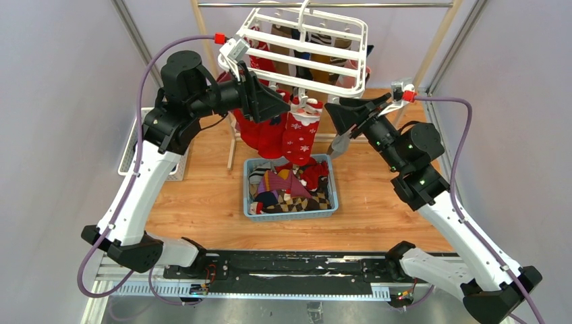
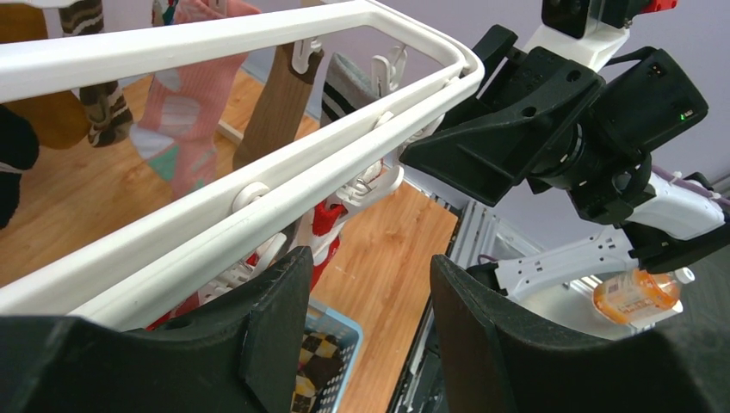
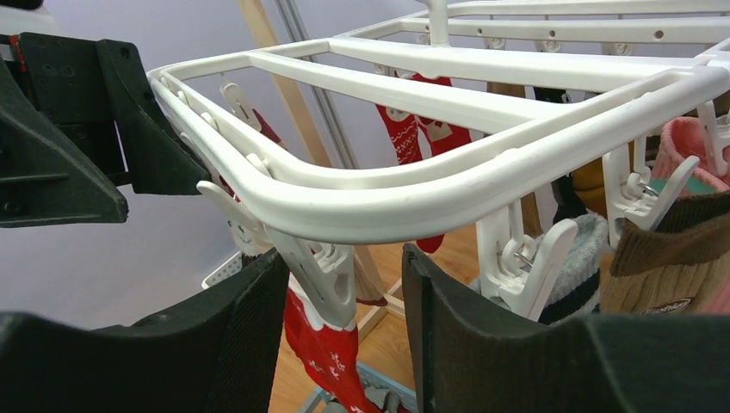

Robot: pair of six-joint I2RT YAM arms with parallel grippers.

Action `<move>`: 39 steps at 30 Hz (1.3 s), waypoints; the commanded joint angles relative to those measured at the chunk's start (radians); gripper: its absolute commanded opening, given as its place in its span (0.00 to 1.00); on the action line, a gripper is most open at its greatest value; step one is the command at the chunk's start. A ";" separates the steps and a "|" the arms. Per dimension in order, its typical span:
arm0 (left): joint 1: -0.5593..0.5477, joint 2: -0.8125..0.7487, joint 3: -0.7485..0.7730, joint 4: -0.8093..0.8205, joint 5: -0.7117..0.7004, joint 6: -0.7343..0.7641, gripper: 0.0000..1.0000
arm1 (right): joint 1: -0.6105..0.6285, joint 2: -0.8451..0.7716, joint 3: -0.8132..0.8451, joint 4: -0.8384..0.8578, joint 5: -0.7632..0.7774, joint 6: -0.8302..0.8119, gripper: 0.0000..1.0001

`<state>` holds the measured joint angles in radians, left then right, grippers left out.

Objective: Clip the socks to the hanger
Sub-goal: Open the clamp at the hanger.

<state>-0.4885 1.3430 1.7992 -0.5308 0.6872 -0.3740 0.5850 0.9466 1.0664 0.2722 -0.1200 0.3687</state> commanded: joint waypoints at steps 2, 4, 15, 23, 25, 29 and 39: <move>-0.005 -0.010 0.037 -0.010 0.015 0.001 0.57 | 0.023 0.013 -0.021 0.050 0.043 -0.025 0.51; -0.005 -0.010 0.039 -0.010 0.015 -0.001 0.57 | 0.029 0.016 -0.027 0.055 0.050 -0.030 0.52; -0.005 -0.009 0.038 -0.015 0.021 0.002 0.57 | 0.042 -0.028 -0.076 0.088 0.108 -0.038 0.17; -0.005 -0.019 0.022 -0.021 0.021 0.007 0.57 | 0.058 -0.048 -0.085 0.070 0.088 -0.038 0.03; -0.005 -0.024 0.017 -0.023 0.024 0.008 0.57 | 0.061 -0.056 -0.089 0.063 0.083 -0.040 0.01; -0.005 -0.035 0.004 -0.028 0.033 -0.004 0.57 | 0.066 -0.060 -0.085 0.048 0.072 -0.040 0.00; -0.019 -0.067 -0.060 -0.020 0.091 -0.060 0.61 | 0.190 0.042 0.009 0.009 0.050 -0.058 0.00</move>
<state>-0.4915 1.2945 1.7554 -0.5480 0.7307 -0.4084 0.7059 0.9520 1.0122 0.3092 -0.0639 0.3401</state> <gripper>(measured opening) 0.599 0.097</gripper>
